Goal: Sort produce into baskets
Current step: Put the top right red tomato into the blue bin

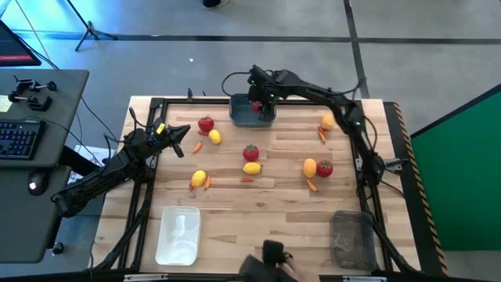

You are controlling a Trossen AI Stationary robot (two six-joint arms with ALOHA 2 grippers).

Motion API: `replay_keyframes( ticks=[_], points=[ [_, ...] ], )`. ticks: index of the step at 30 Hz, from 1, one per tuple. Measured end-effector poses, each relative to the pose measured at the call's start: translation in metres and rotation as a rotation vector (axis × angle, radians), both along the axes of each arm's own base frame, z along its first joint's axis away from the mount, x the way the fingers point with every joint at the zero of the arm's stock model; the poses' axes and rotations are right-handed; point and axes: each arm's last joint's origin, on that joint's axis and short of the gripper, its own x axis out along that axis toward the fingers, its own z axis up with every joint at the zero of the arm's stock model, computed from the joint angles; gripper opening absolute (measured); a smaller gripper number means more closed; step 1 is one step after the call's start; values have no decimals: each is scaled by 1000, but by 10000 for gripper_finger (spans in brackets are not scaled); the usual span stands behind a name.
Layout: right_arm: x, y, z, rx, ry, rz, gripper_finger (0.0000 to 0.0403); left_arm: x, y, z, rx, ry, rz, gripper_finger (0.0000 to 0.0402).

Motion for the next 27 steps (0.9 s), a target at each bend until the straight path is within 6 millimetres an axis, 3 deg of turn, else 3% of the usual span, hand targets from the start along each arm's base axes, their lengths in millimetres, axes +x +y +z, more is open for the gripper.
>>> replay_keyframes(
  ticks=[7,13,23,27],
  points=[
    [4,-28,-32,57,109,-18,213,0,0,0,0,0,0,0],
    [1,-37,-46,72,139,-18,217,0,0,0,0,0,0,0],
    [5,-32,-46,-3,185,-16,291,0,0,0,0,-1,-8,0],
    [6,-26,-36,-15,188,19,300,0,0,0,0,-3,-18,0]
  ],
)
